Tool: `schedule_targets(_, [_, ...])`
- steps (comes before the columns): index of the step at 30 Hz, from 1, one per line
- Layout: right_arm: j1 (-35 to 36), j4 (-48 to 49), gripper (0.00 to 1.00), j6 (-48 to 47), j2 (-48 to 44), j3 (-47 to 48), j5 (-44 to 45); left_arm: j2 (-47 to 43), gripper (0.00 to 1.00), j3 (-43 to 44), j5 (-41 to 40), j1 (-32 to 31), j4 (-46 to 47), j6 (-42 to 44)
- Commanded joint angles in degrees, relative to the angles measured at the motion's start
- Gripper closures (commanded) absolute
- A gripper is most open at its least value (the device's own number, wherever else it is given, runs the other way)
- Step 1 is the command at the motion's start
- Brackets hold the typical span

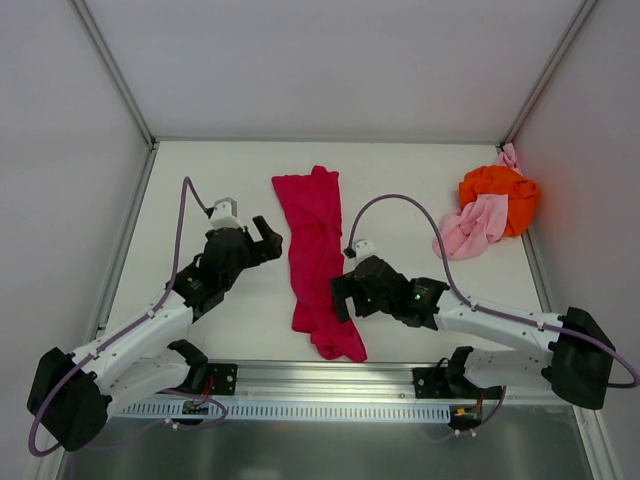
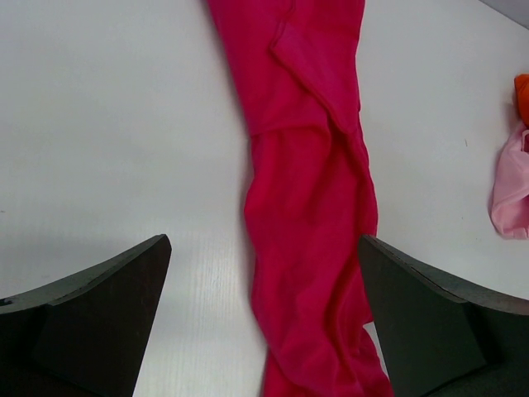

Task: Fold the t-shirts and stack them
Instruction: Rotate the tshirt 90 degrees

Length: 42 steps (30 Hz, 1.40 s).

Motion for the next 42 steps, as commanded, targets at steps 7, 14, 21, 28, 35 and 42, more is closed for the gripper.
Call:
schedule_targets(7, [1.3,17.7,0.00,1.0,3.5,-4.7,-18.9,-3.8,0.01,-1.4,-1.7,-0.6,1.3,0.2])
schedule_targets(14, [2.6,12.7,0.00,-1.1,11.4,0.2,-14.0,-0.8,0.01,-1.0,-1.7,-0.6,2.2,0.7])
schedule_targets(21, [6.9,-2.8,0.00,0.1,23.5,9.7,6.0,-0.6,0.01,-0.9,-1.2,-0.5,2.4,0.9])
schedule_targets(28, [13.1,-16.5,0.00,5.5,33.2,19.3,32.1,-0.1,0.01,-1.2,-1.6,-0.5,2.6,1.0])
schedule_targets(35, [16.0,-15.0,0.00,9.3,27.9,16.4,41.6,0.7,0.01,-1.3,-0.9,-0.5,3.2,1.0])
schedule_targets(42, [16.5,-12.0,0.01,9.0,20.2,11.3,43.0,1.8,0.01,-1.0,0.0,-0.5,3.9,1.0])
